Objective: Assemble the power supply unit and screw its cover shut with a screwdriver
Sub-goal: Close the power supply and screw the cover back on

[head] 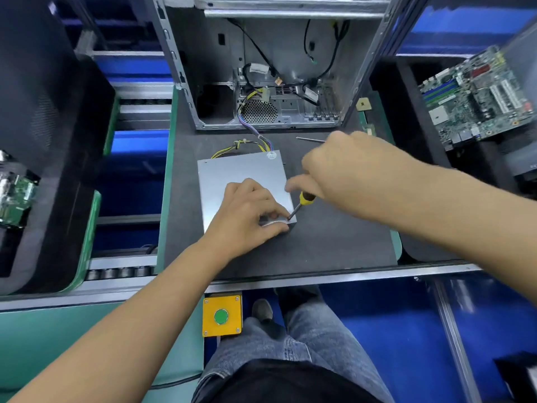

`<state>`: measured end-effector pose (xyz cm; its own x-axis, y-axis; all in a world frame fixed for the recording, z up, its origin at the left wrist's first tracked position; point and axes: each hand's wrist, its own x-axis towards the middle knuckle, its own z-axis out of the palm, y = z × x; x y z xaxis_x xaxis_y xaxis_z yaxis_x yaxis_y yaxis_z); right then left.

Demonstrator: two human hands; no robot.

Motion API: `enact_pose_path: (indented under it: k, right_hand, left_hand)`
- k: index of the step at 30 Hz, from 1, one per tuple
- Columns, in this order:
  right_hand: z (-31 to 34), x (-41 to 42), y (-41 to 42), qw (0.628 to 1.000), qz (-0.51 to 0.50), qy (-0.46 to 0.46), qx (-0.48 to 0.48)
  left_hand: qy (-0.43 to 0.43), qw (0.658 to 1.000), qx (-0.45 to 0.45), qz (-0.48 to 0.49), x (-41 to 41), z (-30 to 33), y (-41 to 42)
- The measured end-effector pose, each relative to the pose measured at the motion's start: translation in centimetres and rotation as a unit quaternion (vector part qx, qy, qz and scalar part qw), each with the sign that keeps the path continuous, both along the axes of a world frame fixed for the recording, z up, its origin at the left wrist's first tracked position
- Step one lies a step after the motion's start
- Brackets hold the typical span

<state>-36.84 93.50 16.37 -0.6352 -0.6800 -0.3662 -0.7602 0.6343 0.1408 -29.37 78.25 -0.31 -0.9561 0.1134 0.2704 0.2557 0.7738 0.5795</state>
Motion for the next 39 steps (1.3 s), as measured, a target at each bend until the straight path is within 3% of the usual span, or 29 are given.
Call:
enact_pose_path:
  k: [3,8,9,11,13,18,20,24,30,33,37,39]
  right_hand:
    - [0.5,-0.4,0.1,0.996,-0.003,-0.084,-0.002]
    - [-0.1,0.3,-0.3,0.994,0.068,0.077,0.022]
    - [0.0,0.4,-0.1,0.996,0.055,0.068,0.021]
    - [0.2,0.3,0.4,0.999,0.029,-0.034,-0.016]
    - [0.2,0.0,0.4,0.995,0.058,-0.076,-0.031]
    - [-0.5,0.8,-0.4,0.994,0.055,0.093,-0.003]
    - [-0.3,1.2,-0.5,0.997,0.036,0.066,-0.022]
    - [0.8,1.0,-0.9,0.995,0.016,-0.089,-0.033]
    - [1.1,0.7,-1.1,0.996,0.064,0.064,0.001]
    - [0.7,0.8,-1.0,0.993,0.044,0.103,-0.021]
    - [1.0,0.0,-0.1,0.997,0.025,-0.04,-0.064]
    - [1.7,-0.5,0.1,0.995,0.052,-0.051,-0.07]
  left_hand:
    - [0.006,1.0,0.0,0.004,-0.1,0.0,0.1]
    - [-0.001,1.0,-0.001,0.01,-0.1,0.1,0.2]
    - [-0.003,1.0,0.001,0.012,-0.1,0.2,0.2]
    - [-0.008,1.0,0.006,0.016,-0.1,0.2,0.2]
    - [-0.015,1.0,0.004,0.019,0.0,0.2,0.2]
    - [-0.035,0.999,0.008,0.028,-0.2,0.7,0.6]
    - [-0.055,0.995,0.062,0.047,-0.2,1.4,1.0]
    - [-0.04,0.957,0.273,0.093,0.0,3.8,3.5]
    - [-0.091,0.947,0.301,0.066,0.5,4.6,3.4]
    - [-0.064,0.924,0.369,0.079,0.2,5.0,3.7]
    - [-0.074,0.926,0.365,0.069,-0.1,5.1,3.4]
    - [-0.085,0.941,0.324,0.037,0.1,5.1,2.7]
